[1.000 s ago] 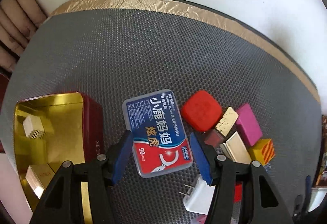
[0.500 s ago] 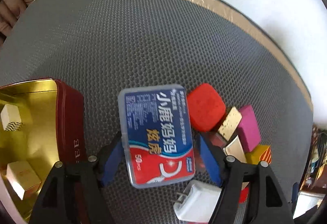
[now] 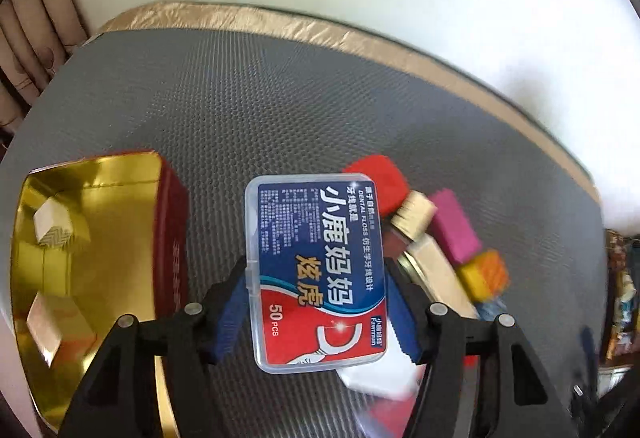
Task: Organize rigid objects
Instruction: 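Carry the floss box over the tin and release it with the left gripper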
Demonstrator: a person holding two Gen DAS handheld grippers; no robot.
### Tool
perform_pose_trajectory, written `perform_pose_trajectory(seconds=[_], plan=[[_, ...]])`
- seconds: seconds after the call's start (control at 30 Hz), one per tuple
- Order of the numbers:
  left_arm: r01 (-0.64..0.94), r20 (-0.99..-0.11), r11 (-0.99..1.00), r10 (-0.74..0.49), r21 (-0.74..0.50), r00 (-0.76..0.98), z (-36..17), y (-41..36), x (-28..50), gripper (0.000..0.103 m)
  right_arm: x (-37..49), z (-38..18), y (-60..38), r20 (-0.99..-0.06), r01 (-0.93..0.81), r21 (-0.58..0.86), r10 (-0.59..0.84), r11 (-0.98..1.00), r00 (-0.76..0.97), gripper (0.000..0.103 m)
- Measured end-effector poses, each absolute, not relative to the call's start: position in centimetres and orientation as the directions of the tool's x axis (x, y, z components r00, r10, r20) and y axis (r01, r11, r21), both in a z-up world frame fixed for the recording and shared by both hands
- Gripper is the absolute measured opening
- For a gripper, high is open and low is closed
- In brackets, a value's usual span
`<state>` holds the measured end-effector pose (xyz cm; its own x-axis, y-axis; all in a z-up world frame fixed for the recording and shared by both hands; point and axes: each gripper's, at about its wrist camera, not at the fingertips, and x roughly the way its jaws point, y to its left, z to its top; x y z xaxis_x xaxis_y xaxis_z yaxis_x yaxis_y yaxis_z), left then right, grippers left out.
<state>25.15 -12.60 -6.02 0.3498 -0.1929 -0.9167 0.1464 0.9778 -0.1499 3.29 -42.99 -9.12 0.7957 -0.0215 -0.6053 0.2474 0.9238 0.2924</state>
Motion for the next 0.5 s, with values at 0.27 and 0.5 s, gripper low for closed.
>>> perform_pose_trajectory(seconds=[0.27,0.5], plan=[[0.128,-0.882,0.958,-0.286,-0.256,0.374,-2.4,-9.0,18.1,0.064,3.9,-9.3,-41.8,-0.616,0.189,0.267,0.016,0.945,0.787,0.102],[0.057,-0.868,0.969,-0.241,-0.241,0.434,-1.7,-3.6,14.1,0.064,3.9,-9.3,-34.1,-0.665,-0.101,0.276,0.266,0.956,0.698,0.102]])
